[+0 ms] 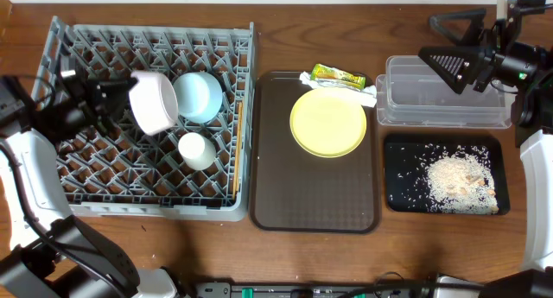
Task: Sort waste into correct bins and load items into the dishwasher
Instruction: 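Carry the pink bowl into the dish rack and lower it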
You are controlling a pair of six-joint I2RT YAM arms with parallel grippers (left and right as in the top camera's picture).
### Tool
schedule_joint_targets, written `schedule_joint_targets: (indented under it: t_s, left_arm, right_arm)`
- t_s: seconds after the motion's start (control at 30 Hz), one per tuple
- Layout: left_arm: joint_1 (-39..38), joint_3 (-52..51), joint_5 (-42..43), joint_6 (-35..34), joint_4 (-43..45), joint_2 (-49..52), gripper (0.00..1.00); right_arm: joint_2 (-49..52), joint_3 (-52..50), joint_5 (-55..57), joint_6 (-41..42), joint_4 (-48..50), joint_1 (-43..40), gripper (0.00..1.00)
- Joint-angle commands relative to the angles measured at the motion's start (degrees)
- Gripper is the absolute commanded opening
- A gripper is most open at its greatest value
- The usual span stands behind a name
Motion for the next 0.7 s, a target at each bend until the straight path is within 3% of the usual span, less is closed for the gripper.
schedule_joint_targets:
  t_s: [0.0,0.1,0.67]
  left_arm:
    - [0.46,-2.19,2.93,22.32,-13.49,-0.48,0.08]
    - [0.9,-4.85,2.93,30.86,-19.96,-0.48,0.08]
    - [7.93,-12.02,-1.25,30.82,-15.69,-0.17,0.08]
  right_arm:
    - [0.04,0.0,-0.04,0.13,0.02,-0.39,0.99]
    - [0.07,0.0,-0.04,0.13,0.02,-0.39,0.99]
    - [0.07,0.0,-0.04,0.13,0.02,-0.39,0.99]
